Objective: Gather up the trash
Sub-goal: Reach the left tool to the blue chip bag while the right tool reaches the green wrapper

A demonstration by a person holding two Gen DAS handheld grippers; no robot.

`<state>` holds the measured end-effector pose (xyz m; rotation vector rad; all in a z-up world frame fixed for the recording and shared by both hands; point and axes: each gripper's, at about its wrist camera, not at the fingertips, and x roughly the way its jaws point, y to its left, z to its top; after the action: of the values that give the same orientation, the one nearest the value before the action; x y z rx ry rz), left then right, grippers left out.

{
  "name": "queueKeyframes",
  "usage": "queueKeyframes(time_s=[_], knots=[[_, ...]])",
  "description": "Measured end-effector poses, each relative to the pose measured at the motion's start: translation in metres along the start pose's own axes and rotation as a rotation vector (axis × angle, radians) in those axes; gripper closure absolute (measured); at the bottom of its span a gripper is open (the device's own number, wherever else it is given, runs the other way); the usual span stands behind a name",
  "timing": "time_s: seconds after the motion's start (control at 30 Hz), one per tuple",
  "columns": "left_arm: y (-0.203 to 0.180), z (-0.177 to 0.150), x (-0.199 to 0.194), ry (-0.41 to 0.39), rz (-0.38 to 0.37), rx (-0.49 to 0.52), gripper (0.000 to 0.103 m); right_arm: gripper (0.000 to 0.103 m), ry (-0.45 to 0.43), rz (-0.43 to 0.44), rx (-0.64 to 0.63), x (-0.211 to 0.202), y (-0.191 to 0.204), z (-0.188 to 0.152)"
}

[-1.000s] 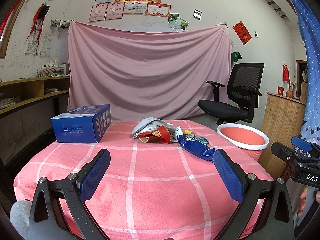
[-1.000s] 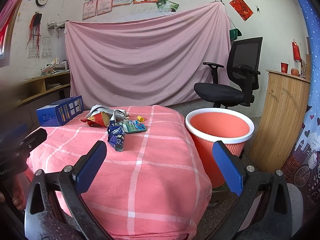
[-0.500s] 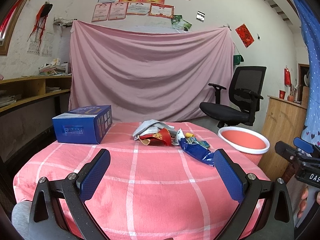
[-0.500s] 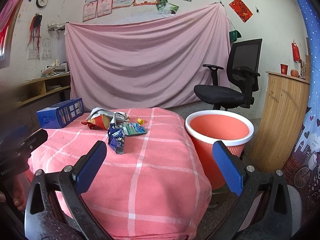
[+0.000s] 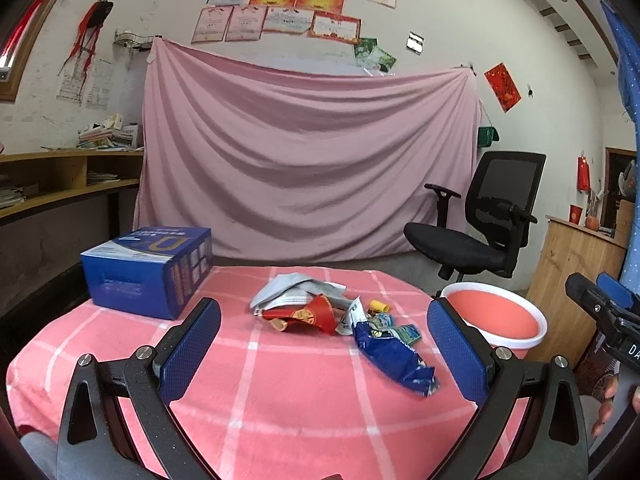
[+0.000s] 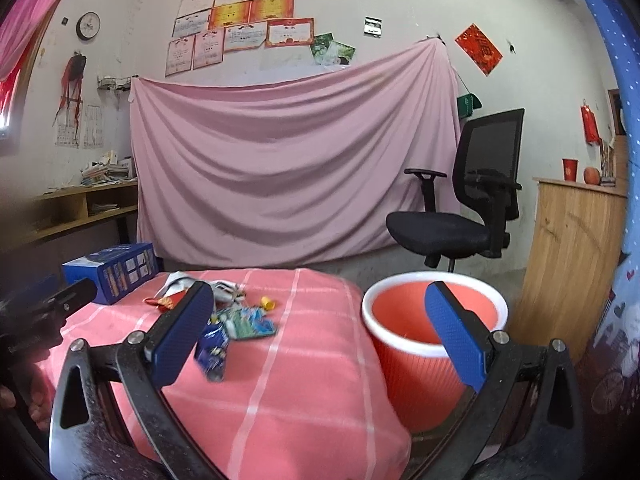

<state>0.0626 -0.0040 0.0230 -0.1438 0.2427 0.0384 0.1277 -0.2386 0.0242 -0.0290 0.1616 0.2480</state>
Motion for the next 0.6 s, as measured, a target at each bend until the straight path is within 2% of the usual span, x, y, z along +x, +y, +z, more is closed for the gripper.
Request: queueKeyframes(time_s=[0.23,0.6], knots=[[-0.009,-0.002,0.051,0.140,-0.020,-0.023,0.002,0.000,0.036,0.002,-0.041,0.041,-0.015,0.008],[-0.017,-0.010,0.107,0.405,-0.121,-0.091,0.006,0.000,0.243,0.090,-0.032,0.112,-0.039,-0.009]])
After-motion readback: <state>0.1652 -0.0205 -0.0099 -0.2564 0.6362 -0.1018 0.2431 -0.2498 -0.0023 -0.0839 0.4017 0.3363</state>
